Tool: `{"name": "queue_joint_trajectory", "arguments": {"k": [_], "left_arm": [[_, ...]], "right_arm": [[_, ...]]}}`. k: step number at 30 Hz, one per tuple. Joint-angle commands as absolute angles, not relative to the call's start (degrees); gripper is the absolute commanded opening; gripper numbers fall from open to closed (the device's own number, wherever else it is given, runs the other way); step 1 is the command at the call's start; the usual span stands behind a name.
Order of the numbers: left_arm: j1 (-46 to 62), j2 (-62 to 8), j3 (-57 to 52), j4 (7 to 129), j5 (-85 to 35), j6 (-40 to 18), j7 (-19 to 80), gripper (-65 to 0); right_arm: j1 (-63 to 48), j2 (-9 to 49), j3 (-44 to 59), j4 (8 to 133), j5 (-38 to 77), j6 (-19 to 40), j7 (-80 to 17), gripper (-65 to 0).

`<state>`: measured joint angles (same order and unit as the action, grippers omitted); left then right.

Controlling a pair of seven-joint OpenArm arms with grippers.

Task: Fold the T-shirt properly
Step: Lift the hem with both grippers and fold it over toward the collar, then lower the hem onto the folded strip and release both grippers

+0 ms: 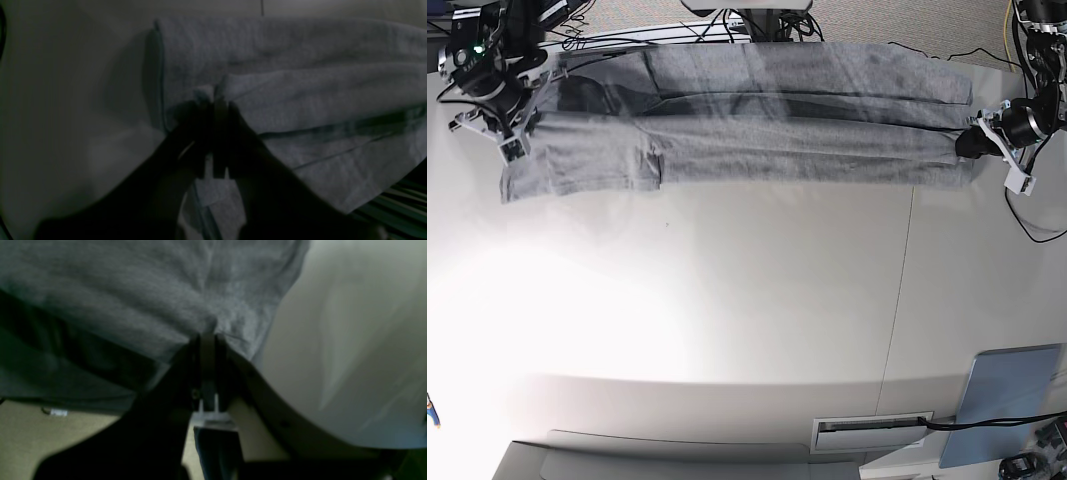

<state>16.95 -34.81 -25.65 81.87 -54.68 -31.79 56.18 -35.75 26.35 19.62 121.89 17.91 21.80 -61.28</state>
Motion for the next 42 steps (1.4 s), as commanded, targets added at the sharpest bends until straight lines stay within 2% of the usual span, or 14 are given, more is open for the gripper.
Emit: {"name": "queue_joint_trajectory", "arguments": {"k": [1, 9, 24, 42], "left_arm": [[16.69, -36.38, -26.44, 82.67, -55.18, -31.59, 56.03, -65.0], [16.67, -36.62, -26.44, 82.67, -54.48, -31.59, 59.61, -65.0], [16.84, -37.01, -26.44, 82.85, -54.48, -31.57, 59.61, -65.0], [16.88, -36.95, -26.44, 89.43, -53.82, -30.7, 64.95, -65.0]], "right_arm": [[-36.47, 27.16, 20.36, 122.78, 16.78, 20.8, -61.01, -65.0], [-39.22, 27.16, 20.36, 122.78, 15.31, 19.62, -60.86, -65.0], [-39.22, 27.14, 20.36, 124.97, 13.61, 18.13, -64.16, -65.0], [-39.24, 27.14, 20.36, 125.25, 12.29, 16.49, -67.51, -65.0]]}}
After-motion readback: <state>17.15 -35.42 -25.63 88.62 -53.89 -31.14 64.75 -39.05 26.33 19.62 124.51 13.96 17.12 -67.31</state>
